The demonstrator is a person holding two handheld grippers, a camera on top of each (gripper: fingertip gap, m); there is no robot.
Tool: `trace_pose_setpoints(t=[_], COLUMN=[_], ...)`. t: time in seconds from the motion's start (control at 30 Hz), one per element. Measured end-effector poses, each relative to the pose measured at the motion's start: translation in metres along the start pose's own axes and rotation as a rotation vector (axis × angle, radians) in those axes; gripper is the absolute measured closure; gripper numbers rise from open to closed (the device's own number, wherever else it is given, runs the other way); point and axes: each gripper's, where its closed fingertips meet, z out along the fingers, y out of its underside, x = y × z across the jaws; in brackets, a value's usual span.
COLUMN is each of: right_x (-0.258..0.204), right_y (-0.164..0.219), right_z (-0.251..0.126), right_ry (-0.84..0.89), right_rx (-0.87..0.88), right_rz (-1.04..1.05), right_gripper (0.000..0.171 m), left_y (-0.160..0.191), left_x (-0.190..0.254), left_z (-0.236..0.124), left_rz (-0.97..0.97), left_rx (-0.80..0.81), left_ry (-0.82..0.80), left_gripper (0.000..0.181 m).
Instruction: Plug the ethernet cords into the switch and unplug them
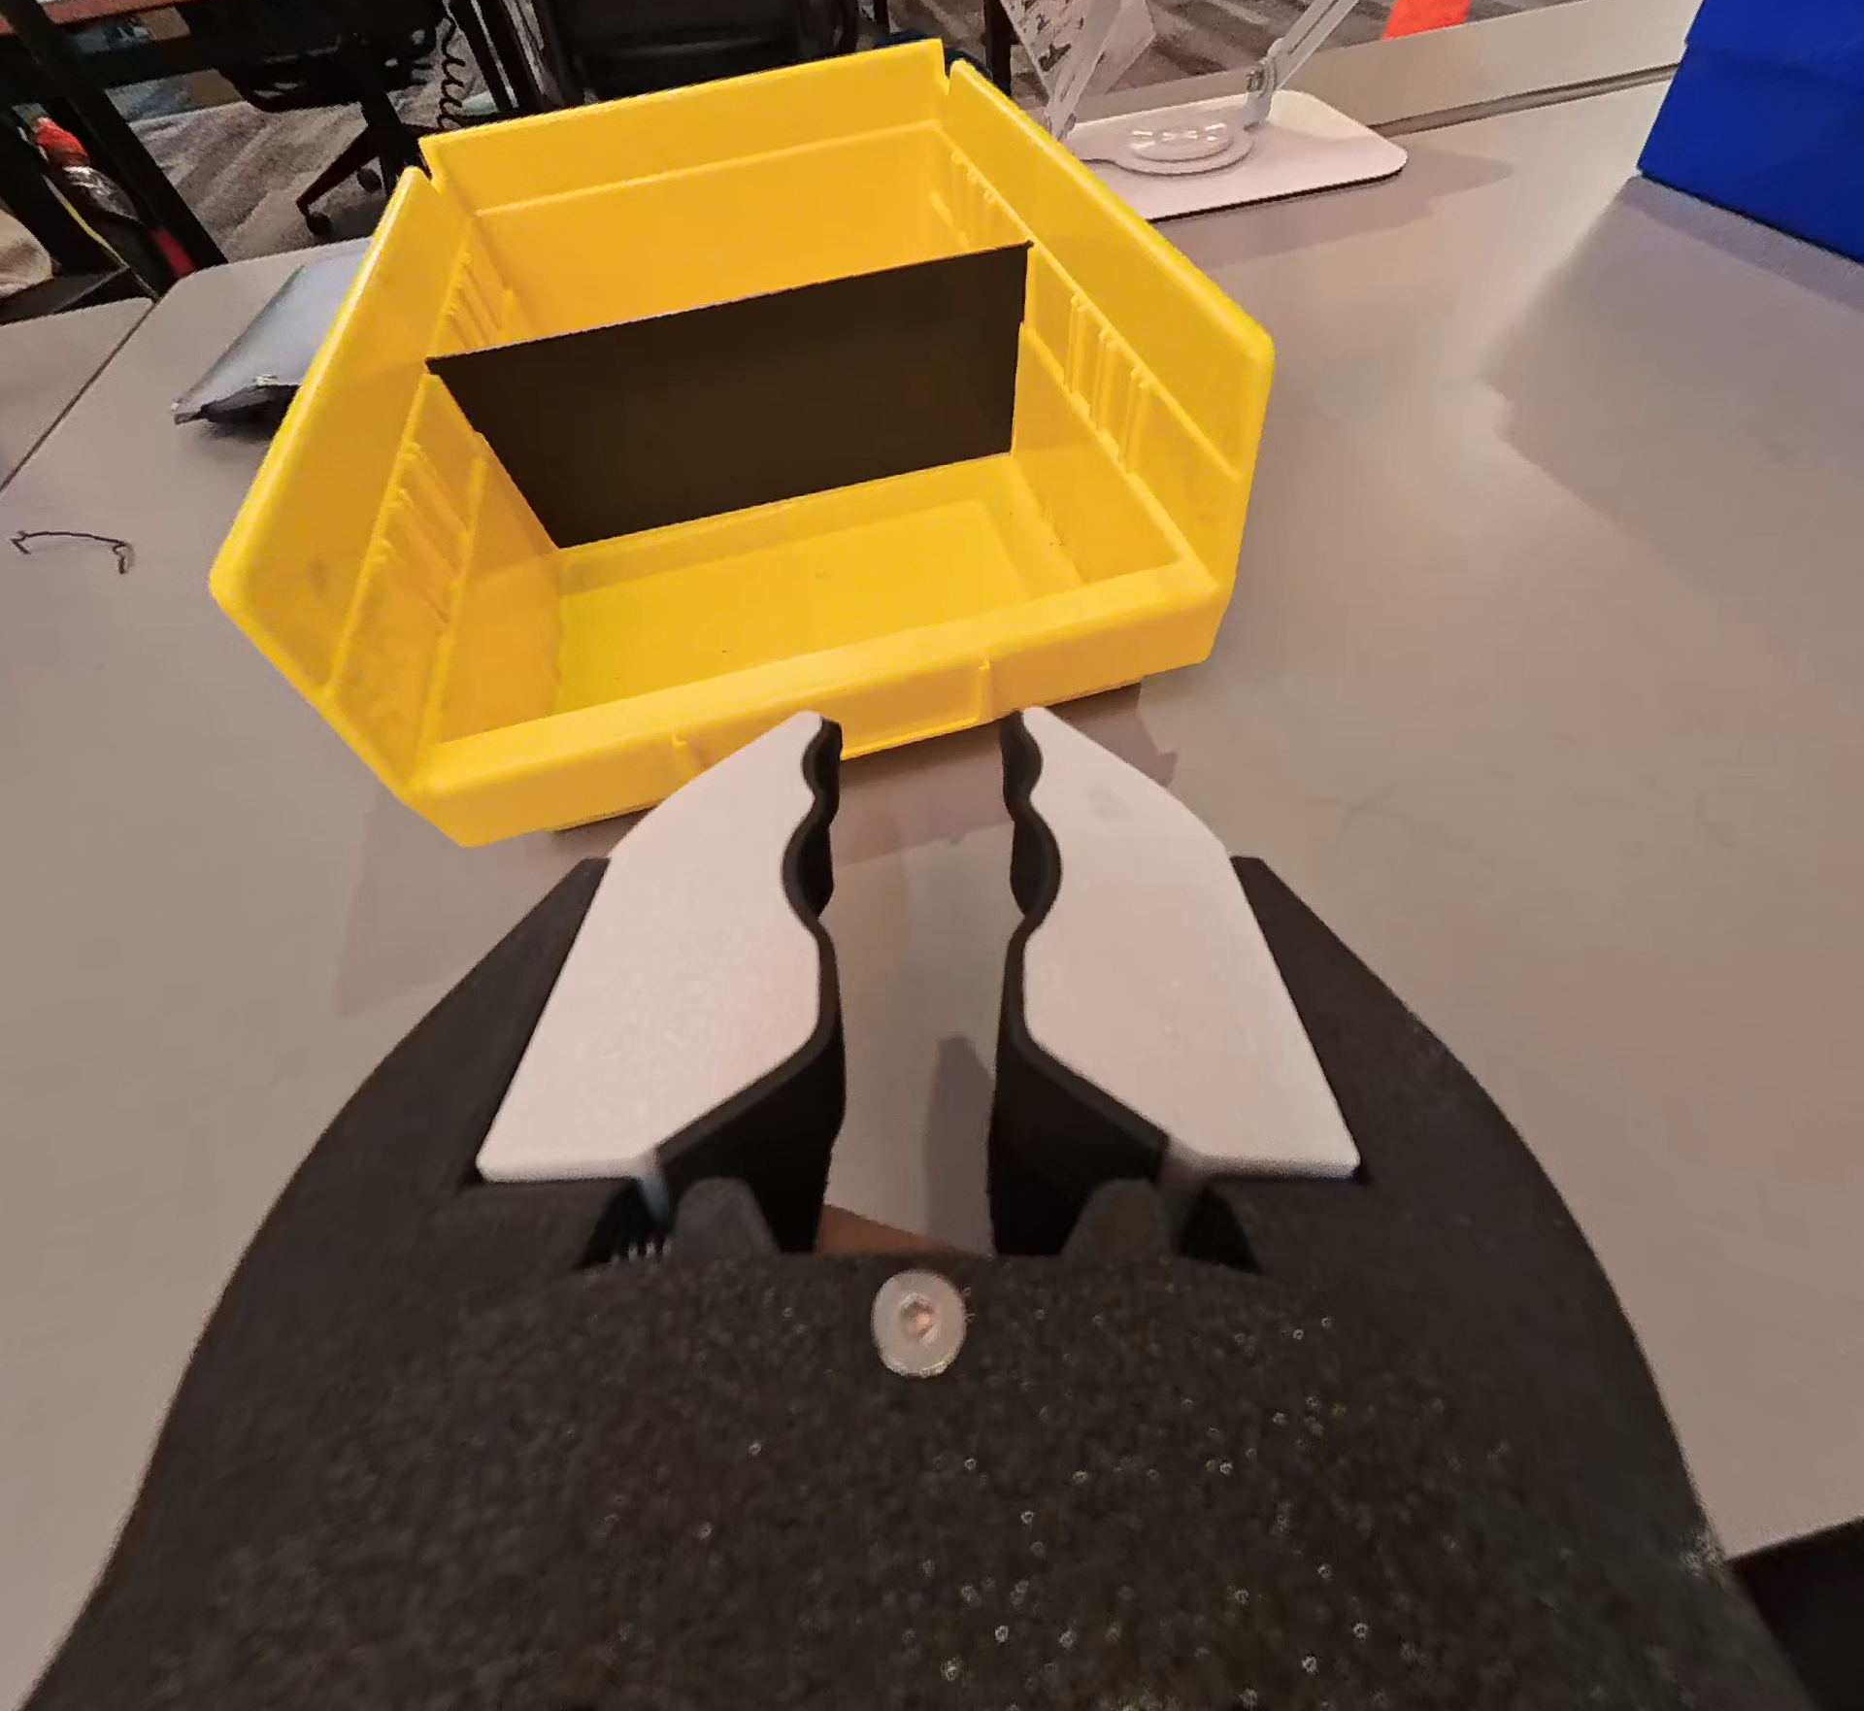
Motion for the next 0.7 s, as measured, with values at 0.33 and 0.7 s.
trace_pose_setpoints(t=[0.33,0.7], right_x=[-0.091,-0.164], right_y=[-0.012,-0.037], right_z=[0.015,-0.007], right_ry=[-0.189,-0.439], right_rx=[0.021,0.114], right_rz=[-0.156,-0.147], right_gripper=[0.119,0.118], left_y=[0.000,-0.030], left_x=[0.019,0.230], left_z=[0.001,0.024], left_rz=[0.011,0.179], left_rx=[0.000,-0.004], left_ry=[0.048,0.443], left_gripper=[0.150,0.128])
